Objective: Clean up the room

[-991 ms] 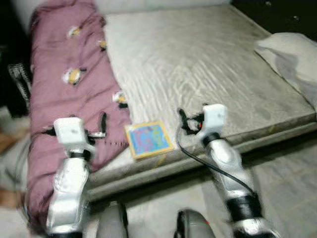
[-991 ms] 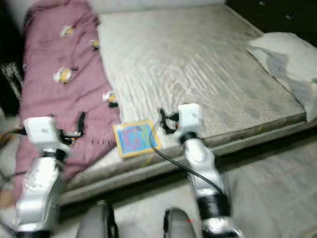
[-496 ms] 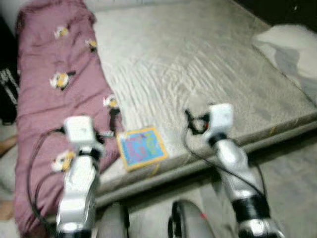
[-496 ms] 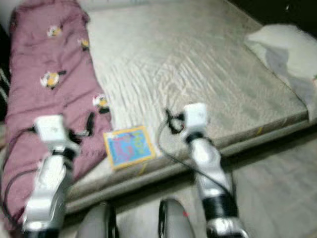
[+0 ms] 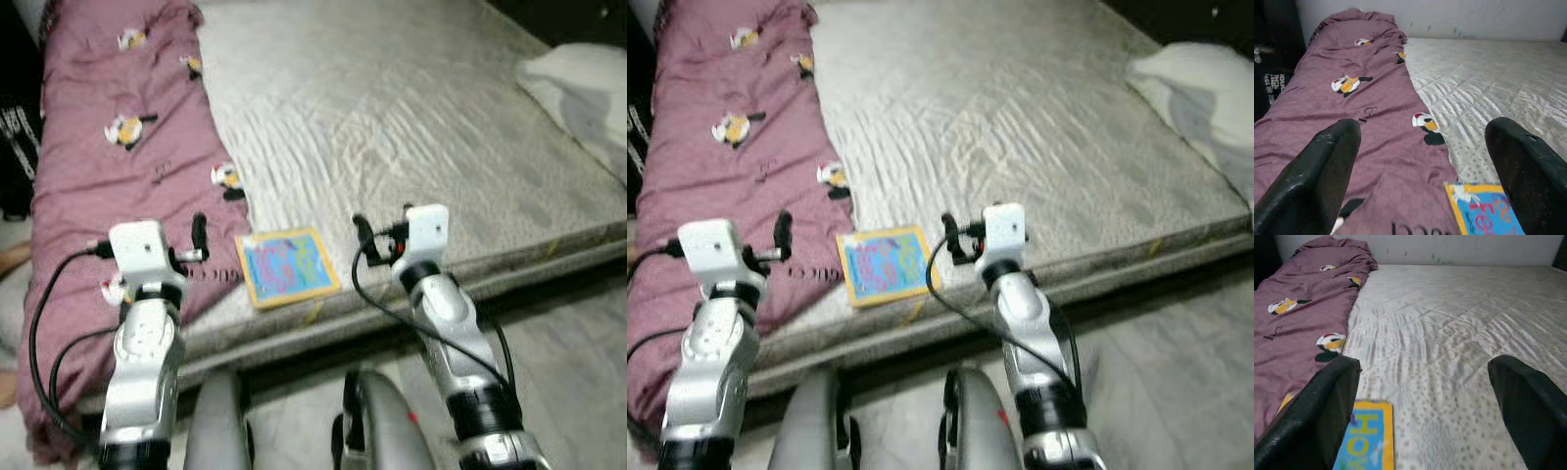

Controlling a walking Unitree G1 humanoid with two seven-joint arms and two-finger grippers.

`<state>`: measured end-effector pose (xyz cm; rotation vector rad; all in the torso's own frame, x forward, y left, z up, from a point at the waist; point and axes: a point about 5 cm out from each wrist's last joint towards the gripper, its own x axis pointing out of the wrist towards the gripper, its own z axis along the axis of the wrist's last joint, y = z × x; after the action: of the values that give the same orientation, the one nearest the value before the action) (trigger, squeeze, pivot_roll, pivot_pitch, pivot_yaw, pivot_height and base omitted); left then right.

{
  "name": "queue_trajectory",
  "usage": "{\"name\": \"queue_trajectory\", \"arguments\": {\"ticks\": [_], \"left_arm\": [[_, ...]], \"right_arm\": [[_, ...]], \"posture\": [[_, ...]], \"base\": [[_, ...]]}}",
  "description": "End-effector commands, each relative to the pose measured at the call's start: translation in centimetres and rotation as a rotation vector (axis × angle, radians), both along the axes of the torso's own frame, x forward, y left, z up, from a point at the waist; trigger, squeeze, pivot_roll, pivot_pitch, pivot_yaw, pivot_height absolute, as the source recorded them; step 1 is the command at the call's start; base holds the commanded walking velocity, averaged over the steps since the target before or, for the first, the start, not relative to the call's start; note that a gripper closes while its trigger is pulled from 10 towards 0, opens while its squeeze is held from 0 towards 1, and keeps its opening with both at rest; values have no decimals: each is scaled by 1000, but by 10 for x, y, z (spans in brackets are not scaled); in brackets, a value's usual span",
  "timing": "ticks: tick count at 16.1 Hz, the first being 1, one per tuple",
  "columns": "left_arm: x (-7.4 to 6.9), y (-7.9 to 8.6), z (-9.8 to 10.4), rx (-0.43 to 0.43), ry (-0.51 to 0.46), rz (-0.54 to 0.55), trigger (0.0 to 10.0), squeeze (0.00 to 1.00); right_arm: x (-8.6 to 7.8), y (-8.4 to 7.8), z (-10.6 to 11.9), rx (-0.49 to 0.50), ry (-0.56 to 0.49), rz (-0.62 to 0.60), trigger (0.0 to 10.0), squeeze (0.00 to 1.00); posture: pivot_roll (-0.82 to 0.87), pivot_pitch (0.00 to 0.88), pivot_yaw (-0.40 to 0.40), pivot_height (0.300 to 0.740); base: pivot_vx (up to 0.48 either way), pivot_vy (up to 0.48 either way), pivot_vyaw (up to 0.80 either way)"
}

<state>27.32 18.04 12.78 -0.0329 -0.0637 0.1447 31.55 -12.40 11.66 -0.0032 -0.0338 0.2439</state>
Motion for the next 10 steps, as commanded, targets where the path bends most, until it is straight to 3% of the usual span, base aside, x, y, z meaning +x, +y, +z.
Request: {"name": "queue_trajectory", "arguments": {"ticks": [1,7,10], "left_arm": [[0,1,-1,16,2,10,10000,0],[2,11,-3,6,17,105,10000,0],[0,13,-2,-25,0,92,10000,0]], "right_arm": [[-1,-3,-1,-1,7,-6,10000,0],[1,-3,-3,-7,19,-4,10000,0],[0,-2,-2,-23,8,12,10000,0]], "posture": [[-13,142,-16,563],[-10,138,-22,563],[-11,145,-25,563]], "base": [[0,0,0],[0,0,0],[81,0,0]]}}
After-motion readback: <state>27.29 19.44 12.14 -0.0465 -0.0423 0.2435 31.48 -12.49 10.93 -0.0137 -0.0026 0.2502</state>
